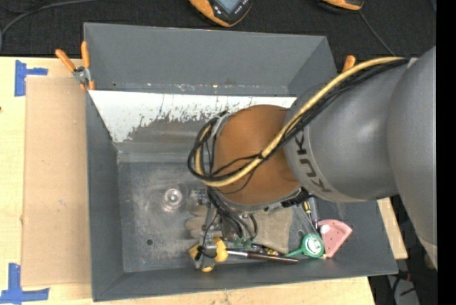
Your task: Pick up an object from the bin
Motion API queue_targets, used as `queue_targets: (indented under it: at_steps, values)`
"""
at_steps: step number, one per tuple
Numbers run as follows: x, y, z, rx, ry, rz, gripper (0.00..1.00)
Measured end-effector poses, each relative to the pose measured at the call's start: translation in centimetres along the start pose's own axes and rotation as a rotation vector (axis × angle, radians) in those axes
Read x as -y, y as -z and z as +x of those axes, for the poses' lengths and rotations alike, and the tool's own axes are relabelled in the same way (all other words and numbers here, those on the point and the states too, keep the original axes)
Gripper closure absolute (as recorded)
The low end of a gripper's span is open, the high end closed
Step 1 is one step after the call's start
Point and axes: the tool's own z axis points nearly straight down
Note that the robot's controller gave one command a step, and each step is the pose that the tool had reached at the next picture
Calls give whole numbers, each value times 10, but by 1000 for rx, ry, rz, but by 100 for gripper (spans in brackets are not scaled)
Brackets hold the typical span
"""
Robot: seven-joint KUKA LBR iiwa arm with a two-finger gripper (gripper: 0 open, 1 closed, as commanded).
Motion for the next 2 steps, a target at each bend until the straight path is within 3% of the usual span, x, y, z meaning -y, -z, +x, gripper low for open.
queue_targets:
  at_steps: [1, 2]
  values:
    - [1, 4, -2, 8, -5, -2, 0]
    - [52, -66, -11, 5, 174, -2, 0]
